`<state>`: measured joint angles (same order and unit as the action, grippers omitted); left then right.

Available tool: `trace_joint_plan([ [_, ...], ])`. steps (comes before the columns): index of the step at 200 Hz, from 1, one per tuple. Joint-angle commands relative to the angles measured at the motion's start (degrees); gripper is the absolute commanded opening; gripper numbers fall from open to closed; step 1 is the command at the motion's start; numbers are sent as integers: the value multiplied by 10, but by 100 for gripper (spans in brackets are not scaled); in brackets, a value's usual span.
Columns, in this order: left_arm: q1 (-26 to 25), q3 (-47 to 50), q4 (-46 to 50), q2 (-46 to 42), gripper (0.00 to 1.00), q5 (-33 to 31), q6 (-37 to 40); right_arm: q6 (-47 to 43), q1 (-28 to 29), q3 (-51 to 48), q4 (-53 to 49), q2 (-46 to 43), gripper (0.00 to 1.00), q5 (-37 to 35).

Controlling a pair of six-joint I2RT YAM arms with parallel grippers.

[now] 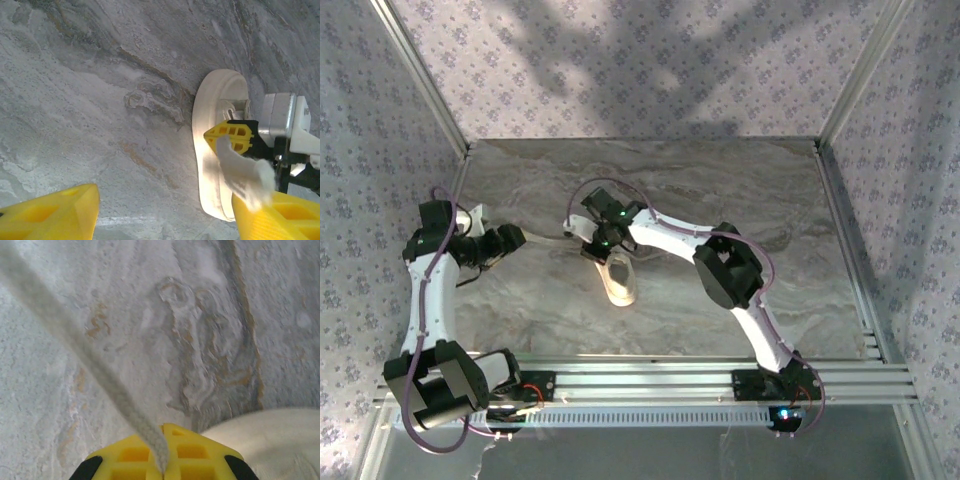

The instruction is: Tie the shoes

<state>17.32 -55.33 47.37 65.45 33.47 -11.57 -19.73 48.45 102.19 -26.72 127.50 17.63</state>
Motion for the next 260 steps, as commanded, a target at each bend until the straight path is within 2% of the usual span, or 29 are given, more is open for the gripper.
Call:
trace_joint_plan([
  [1, 13, -28, 25, -16, 73, -12, 12, 81, -34, -65, 91, -61, 0, 30],
  [25, 34, -49, 35, -20, 76, -14, 25, 81, -36, -75, 77, -61, 0, 26],
  [59, 53, -92, 54, -13, 76, 1, 46, 77, -34, -87, 72, -60, 0, 26],
  [86, 48, -80, 12, -18, 68, 84, 57, 74, -34, -78, 64, -62, 0, 37],
  [100, 5, -43, -55, -34, 66, 94, 57, 73, -34, -74, 62, -63, 0, 42],
  [128, -160, 58, -238, -63, 67, 13, 104, 79, -34, -69, 59, -70, 0, 48],
  [143, -212, 96, -319, -52, 68, -30, 124, 85, -35, -71, 59, -76, 0, 51],
  [164, -242, 134, -412, -11, 67, -63, 128, 98, -40, -74, 60, -84, 0, 67],
  [206, -286, 160, -476, 86, 66, -124, 140, 105, -47, -88, 65, -99, 0, 86],
  [226, -296, 131, -452, 113, 65, -140, 159, 106, -50, -87, 63, -100, 0, 95],
  [260, -301, 102, -442, 151, 65, -119, 170, 109, -55, -84, 63, -97, 0, 105],
])
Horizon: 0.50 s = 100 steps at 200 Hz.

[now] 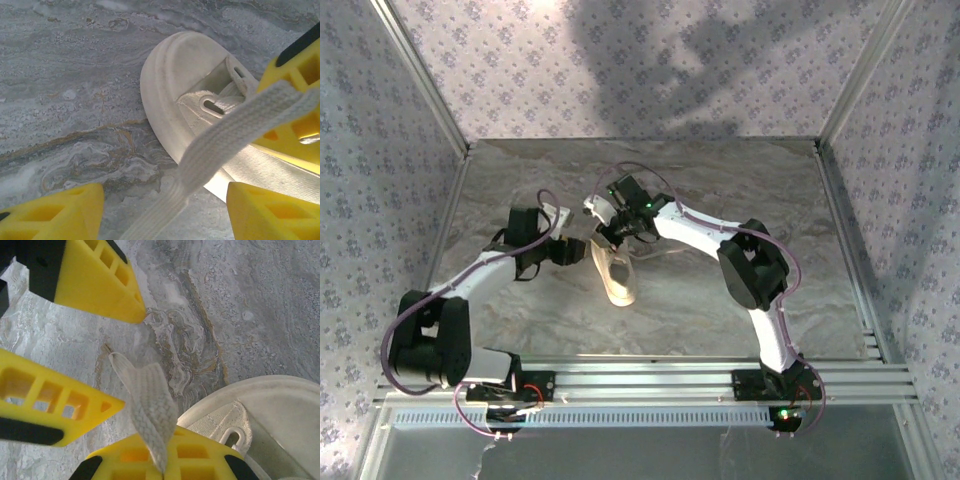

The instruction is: Tie the shoes

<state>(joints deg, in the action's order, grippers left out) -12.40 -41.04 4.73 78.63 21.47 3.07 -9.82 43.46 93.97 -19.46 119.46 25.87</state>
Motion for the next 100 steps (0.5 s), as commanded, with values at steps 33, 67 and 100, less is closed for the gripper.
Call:
trace_joint_plan([
  [33, -6, -65, -8, 45, 51, 29, 34, 11, -6, -3, -11, -18, 1, 37],
  [67, -7, -64, -6, 30, 8, 91, 32, 14, -11, -1, -15, -25, 5, 44],
  [100, -7, -65, 37, -18, 0, 100, 31, 18, -18, -2, -17, -45, 25, 45],
])
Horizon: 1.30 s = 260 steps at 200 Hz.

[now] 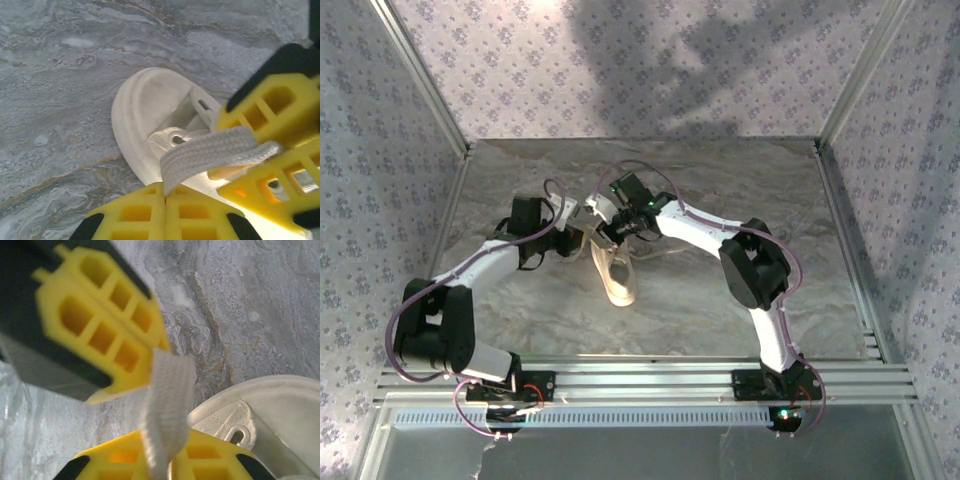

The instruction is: Tie the shoes

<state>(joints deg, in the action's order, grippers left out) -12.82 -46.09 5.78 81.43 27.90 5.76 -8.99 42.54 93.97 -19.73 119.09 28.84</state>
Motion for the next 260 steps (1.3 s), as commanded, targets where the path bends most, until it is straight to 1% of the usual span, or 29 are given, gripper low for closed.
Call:
trace_joint_plan([
  [1, -3, -15, 27, -47, 0, 36, 4, 10, -8, -2, -15, -42, 25, 15],
  [8, -3, -14, 30, -56, 0, 40, -1, 11, -10, -3, -15, -47, 28, 17],
  [16, -3, -12, 32, -66, 0, 45, -7, 13, -13, -5, -14, -53, 30, 21],
  [58, -3, -9, 23, -96, 0, 55, -38, 16, -15, -15, -18, -63, 31, 29],
  [129, -4, 2, -11, -100, 0, 75, -64, 16, -6, -8, -13, -51, 30, 37],
  [139, -4, 2, -12, -99, 0, 76, -65, 16, -4, -5, -13, -49, 28, 37],
  [152, -5, 3, -14, -98, 0, 78, -68, 16, -1, 0, -11, -47, 22, 36],
  [155, -5, 3, -15, -98, 0, 78, -69, 16, -1, 1, -11, -47, 20, 35],
  [166, -5, 5, -20, -97, 0, 80, -73, 15, 3, 3, -12, -50, 7, 18],
  [176, -6, 8, -25, -96, 0, 80, -78, 14, 8, -5, -4, -59, 0, -6],
  [205, -9, 16, -35, -91, 0, 80, -87, 16, 12, -58, 46, -100, 0, -65],
  [251, -16, 26, -44, -87, 0, 80, -90, 19, 11, -116, 86, -148, 0, -139],
  [260, -18, 27, -45, -87, 4, 81, -90, 20, 9, -124, 95, -156, 0, -142],
])
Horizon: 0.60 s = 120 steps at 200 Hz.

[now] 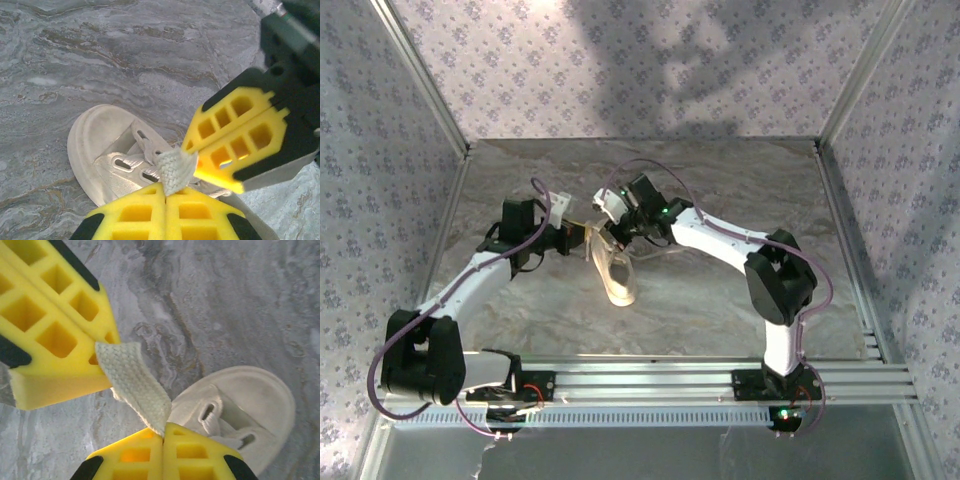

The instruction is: Tie the shoes

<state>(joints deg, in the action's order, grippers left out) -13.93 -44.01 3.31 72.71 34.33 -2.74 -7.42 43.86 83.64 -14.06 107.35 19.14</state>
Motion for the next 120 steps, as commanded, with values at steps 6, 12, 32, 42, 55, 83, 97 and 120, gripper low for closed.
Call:
trace_joint_plan([
  [6, -9, 5, -21, 1, 8, 18, -3, 4, -5, -24, 41, -43, 0, -45],
  [12, -10, 5, -20, 1, 15, 21, -1, 4, -5, -26, 44, -46, 0, -46],
  [32, -12, 2, -13, -2, 38, 21, 14, 2, -7, -24, 41, -48, 0, -42],
  [42, -12, 5, -14, -9, 40, 15, 25, 1, -8, -20, 35, -45, 0, -34],
  [55, -12, 12, -24, -21, 40, 9, 40, 1, -9, -16, 27, -41, 0, -26],
  [83, -12, 26, -54, -34, 40, 17, 77, -1, -9, -10, 17, -34, 0, -9],
  [97, -13, 31, -72, -32, 39, 36, 88, -1, -10, -8, 14, -32, 0, -8],
  [120, -17, 37, -105, -21, 39, 56, 95, -6, -13, -7, 7, -30, 0, -8],
])
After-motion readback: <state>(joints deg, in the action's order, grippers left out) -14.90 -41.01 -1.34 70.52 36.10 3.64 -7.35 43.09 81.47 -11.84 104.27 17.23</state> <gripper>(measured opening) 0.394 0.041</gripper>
